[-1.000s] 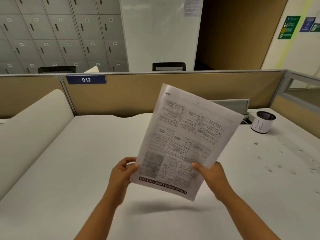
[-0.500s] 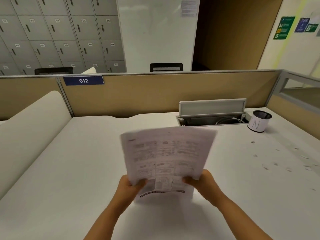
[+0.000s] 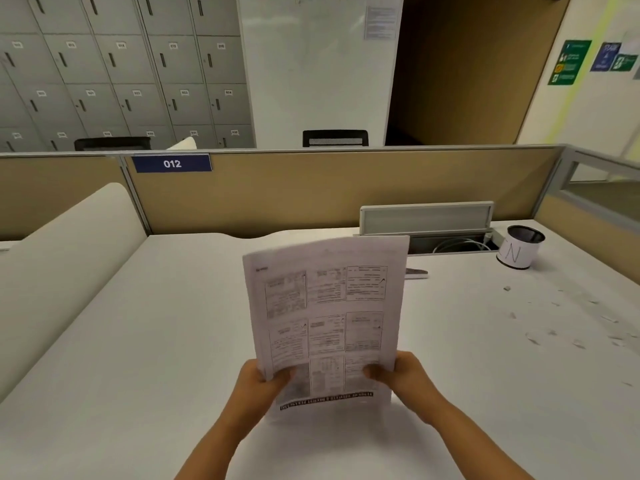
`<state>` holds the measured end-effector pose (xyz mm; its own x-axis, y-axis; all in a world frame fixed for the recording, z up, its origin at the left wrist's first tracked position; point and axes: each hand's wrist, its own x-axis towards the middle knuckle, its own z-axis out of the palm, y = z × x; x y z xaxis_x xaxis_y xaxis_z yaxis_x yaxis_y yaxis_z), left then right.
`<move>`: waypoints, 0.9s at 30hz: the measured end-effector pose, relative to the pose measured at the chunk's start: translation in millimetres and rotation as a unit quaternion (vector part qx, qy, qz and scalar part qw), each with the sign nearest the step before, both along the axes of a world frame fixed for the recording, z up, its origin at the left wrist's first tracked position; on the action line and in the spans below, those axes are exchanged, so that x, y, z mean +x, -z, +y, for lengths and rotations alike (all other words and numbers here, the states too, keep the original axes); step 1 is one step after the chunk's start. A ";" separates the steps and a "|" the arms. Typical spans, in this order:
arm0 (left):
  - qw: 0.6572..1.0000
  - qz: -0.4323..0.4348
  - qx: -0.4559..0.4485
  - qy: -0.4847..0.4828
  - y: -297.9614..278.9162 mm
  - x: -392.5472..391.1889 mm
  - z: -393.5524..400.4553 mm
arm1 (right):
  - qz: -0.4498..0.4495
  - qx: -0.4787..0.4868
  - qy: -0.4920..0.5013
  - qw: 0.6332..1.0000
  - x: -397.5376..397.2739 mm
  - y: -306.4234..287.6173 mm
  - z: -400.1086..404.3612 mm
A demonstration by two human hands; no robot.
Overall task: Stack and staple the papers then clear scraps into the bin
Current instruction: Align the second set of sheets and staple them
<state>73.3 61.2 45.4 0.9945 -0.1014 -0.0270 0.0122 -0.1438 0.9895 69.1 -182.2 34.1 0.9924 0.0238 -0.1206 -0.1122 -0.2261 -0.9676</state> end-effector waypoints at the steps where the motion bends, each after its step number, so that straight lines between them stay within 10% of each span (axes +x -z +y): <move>1: 1.000 -0.002 -0.001 -0.006 -1.4 1.4 0.3 | -0.001 0.002 0.001 1.000 1.0 -1.0 0.2; 27: 0.986 0.143 -0.079 -0.041 4.1 29.8 15.8 | 0.194 0.113 0.021 0.974 -1.0 -6.8 -26.9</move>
